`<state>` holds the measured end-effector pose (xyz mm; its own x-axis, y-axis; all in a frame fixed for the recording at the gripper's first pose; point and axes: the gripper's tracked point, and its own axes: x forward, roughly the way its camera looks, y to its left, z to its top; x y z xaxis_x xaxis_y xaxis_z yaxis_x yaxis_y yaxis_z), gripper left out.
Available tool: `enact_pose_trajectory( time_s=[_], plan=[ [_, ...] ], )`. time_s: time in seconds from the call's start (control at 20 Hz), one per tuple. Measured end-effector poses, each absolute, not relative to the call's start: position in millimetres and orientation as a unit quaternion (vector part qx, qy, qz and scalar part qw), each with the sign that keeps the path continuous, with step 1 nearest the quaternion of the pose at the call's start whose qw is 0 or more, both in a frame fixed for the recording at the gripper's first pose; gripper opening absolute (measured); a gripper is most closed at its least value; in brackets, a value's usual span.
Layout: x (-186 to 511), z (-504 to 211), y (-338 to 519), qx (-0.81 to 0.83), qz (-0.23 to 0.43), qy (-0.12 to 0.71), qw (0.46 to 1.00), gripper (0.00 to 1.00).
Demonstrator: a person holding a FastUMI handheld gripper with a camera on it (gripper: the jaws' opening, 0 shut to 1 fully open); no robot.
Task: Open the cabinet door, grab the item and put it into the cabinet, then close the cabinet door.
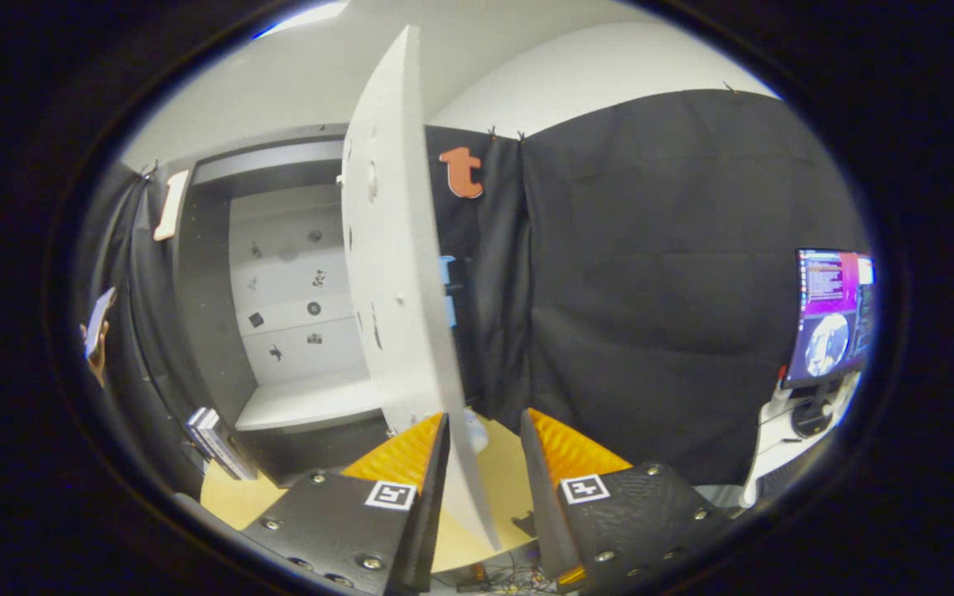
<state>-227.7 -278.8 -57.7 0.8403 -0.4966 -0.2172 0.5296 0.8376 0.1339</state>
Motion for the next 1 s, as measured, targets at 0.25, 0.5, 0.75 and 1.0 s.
enact_pose_trajectory(
  time_s=[0.25, 0.5, 0.75, 1.0],
  plan=[
    [-226, -56, -259, 0.091, -0.262, 0.083, 0.957, 0.49],
    [-194, -52, -215, 0.07, -0.221, 0.075, 0.97, 0.49],
    [-172, -73, -181, 0.074, -0.186, 0.095, 0.975, 0.49],
    [-151, -121, -129, 0.101, -0.117, 0.145, 0.977, 0.49]
  ],
)
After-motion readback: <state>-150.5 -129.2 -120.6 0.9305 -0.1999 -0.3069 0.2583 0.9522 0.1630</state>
